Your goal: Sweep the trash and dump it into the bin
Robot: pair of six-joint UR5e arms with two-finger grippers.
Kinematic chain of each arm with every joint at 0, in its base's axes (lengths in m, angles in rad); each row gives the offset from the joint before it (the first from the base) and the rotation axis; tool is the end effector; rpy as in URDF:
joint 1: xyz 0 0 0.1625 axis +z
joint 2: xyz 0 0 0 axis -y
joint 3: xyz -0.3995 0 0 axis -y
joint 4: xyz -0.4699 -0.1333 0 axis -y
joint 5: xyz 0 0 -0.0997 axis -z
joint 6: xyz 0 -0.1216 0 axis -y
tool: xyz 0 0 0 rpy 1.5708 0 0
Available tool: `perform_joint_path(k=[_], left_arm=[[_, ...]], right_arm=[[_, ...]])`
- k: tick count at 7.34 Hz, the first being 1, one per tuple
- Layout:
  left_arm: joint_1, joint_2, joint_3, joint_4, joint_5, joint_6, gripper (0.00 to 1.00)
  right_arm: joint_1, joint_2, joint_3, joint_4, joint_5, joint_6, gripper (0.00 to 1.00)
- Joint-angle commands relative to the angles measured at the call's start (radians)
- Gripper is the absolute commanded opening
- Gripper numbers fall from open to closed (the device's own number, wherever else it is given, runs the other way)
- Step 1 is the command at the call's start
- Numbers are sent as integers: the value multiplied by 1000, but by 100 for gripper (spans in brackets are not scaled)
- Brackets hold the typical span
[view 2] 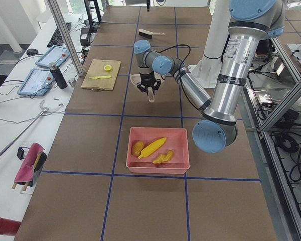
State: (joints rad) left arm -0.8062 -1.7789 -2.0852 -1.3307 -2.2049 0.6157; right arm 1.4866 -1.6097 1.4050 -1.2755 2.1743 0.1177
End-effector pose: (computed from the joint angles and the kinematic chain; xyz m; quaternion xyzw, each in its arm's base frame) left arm 0.3495 -0.4529 0.2832 0.2038 0.3188 0.6448 0.6641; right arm 0.0176 -0.5563 0.7479 0.0131 -0.2997 0.0025 0.9539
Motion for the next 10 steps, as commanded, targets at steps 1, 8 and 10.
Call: perform_joint_path(k=[1, 8, 10], left_arm=[[85, 26, 46, -62, 25, -1, 0], [224, -117, 144, -162, 152, -155, 0], [237, -154, 184, -179, 152, -192, 0]], right_arm=[[13, 4, 96, -90, 27, 11, 100], [12, -52, 298, -282, 112, 8, 100], [61, -68, 314, -282, 217, -6, 100]])
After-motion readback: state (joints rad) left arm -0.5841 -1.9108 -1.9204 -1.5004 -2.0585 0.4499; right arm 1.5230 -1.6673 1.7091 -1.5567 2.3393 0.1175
